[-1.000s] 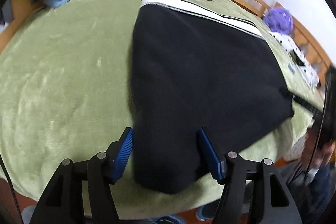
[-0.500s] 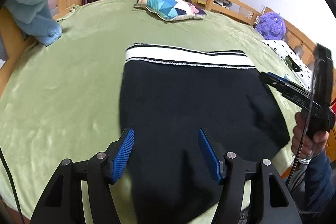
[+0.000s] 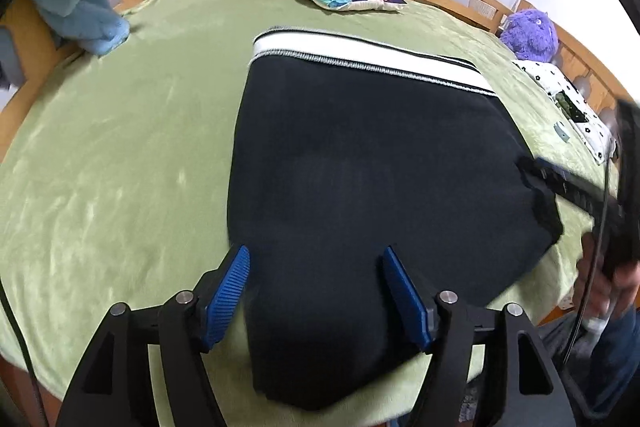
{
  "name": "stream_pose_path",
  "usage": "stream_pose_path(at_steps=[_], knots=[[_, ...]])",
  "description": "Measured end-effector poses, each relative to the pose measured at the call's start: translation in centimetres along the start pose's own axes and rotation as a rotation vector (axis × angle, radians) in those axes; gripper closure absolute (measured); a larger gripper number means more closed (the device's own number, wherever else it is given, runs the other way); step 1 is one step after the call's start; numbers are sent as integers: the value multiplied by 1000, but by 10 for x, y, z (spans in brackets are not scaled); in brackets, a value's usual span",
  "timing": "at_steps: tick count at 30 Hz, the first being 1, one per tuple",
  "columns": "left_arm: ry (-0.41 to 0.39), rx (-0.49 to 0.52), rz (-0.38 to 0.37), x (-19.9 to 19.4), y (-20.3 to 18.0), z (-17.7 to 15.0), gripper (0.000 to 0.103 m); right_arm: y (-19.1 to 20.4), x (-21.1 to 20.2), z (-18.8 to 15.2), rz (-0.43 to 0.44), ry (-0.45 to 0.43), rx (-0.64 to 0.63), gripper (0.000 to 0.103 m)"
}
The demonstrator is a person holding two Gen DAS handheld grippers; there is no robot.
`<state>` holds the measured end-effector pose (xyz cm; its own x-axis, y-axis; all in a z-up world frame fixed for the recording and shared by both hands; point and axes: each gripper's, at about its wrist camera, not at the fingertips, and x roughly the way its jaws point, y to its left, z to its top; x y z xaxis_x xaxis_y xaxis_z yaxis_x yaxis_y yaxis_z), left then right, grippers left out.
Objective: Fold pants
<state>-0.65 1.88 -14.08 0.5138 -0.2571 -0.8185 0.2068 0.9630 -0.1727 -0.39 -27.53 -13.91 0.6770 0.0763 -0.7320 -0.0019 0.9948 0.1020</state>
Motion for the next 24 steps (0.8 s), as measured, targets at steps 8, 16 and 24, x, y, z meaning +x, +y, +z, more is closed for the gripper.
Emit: stream_pose_path(at_steps=[8,16,24], knots=[[-40,-2,-5,-42,-20,-16,35,-1,-60,-46,-40,13,40,50],[-174,41,2,-112,-67,-3,35,4,-152,-29,-79,-107,68,42],[-228,53,-2,-160,-100,-16,34,7,-222,-30,-121,-207,68,36]])
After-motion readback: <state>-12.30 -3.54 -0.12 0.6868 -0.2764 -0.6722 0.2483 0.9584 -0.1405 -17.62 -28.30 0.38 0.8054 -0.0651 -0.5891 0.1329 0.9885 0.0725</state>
